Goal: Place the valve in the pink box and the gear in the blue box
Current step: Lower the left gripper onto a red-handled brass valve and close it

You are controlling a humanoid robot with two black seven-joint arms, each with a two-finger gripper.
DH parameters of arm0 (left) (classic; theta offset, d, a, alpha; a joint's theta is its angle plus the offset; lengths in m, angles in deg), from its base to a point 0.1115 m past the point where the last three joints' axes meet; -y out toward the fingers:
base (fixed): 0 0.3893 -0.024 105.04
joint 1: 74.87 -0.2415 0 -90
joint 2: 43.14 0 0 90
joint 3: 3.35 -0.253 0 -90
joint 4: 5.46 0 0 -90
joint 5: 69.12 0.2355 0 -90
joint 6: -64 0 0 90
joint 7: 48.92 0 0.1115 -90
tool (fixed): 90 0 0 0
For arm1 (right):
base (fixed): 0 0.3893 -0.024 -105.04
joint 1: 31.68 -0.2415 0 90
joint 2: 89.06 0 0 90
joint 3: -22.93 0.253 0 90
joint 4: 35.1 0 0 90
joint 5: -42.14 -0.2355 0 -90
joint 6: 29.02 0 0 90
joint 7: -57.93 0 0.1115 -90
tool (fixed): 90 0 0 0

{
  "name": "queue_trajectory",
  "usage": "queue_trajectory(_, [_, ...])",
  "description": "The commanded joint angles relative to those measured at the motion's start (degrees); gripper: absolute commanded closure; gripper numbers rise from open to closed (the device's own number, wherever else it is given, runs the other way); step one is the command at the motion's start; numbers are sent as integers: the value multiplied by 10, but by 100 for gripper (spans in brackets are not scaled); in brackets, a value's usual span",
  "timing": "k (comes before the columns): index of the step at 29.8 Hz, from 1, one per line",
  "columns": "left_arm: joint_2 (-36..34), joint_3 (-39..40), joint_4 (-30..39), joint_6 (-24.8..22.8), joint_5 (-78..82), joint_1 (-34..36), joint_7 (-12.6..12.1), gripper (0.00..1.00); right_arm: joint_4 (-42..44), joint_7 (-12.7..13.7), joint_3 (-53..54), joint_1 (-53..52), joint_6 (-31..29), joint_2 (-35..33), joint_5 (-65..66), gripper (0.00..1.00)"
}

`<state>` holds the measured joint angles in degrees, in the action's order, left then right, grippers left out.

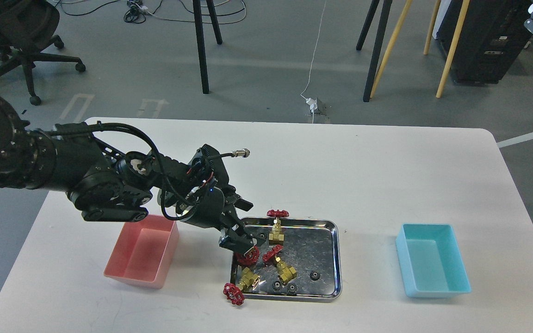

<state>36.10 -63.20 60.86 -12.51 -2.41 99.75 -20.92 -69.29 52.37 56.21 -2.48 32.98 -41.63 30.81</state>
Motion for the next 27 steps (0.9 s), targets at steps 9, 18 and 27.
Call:
queue_trajectory(9, [-4,0,-31,23,18,-55,0,15,-1,1,0,2,0,-1,0,0])
queue_trajectory(18, [-4,-1,-36,23,18,-63,0,29,-1,0,-1,7,0,-3,0,0])
queue_trajectory(27, [-2,0,-46,23,39,-79,0,36,-1,0,-1,9,0,-5,0,0])
